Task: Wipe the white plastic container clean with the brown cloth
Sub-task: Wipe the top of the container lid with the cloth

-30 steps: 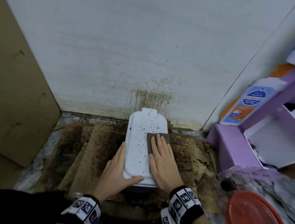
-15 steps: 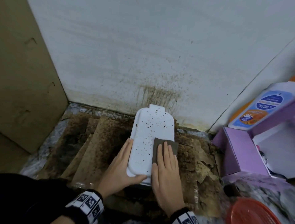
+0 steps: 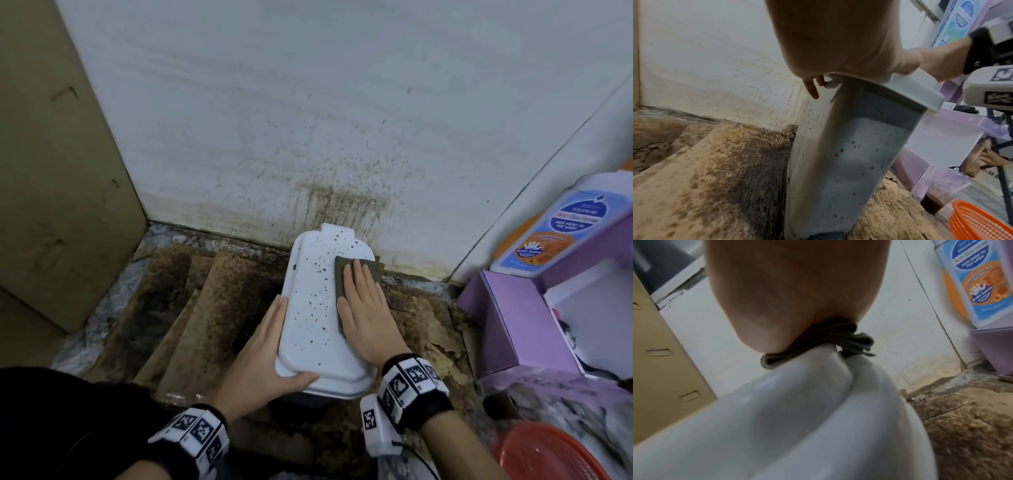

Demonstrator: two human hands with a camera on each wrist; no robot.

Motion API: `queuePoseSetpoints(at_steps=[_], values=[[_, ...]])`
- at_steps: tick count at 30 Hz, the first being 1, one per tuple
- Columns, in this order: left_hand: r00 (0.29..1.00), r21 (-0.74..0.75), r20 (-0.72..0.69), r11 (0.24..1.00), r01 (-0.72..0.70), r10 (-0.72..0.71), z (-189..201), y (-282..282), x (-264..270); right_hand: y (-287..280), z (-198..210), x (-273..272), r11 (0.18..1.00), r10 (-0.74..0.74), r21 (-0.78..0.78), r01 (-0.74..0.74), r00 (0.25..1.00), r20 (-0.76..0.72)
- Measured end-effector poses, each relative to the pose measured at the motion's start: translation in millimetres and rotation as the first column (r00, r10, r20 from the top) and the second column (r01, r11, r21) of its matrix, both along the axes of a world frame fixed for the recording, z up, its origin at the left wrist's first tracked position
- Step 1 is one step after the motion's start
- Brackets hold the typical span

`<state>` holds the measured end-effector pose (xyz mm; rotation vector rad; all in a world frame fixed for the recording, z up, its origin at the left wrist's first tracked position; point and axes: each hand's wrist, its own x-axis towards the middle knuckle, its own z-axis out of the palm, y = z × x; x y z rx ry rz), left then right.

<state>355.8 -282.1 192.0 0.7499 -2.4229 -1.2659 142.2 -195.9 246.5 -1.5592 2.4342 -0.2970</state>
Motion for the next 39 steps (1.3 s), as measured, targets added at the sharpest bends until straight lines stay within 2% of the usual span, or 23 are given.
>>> queuePoseSetpoints(at_steps=[5,11,15,24,36,39], values=[[0.999,-0.040,0.035,0.999,-0.013,0.014,1,1,1,16,-5,18,0.999,-0.009,-0.045,0.010,1.000,0.009],[0.999,-0.021,0.022,0.999,-0.029,0.029,1,4,2,62,-17,74,0.978,-0.063,-0.198,0.060,0.998,-0.013],[1.000,-0.004,0.013,1.000,-0.028,0.028,-2,4,1,78,-23,84,0.975,-0.064,-0.215,0.062,0.998,-0.004],[1.000,0.005,0.001,1.000,-0.021,0.021,-2,3,0,59,-3,46,0.995,0.061,-0.072,-0.062,0.998,-0.018],[1.000,0.026,0.025,1.000,-0.005,0.004,4,1,-1,-33,10,-51,0.992,0.090,0.082,-0.095,0.994,0.068],[1.000,0.010,0.028,1.000,-0.007,0.006,5,-2,-2,-50,10,-63,0.990,0.092,0.108,-0.096,0.995,0.040]])
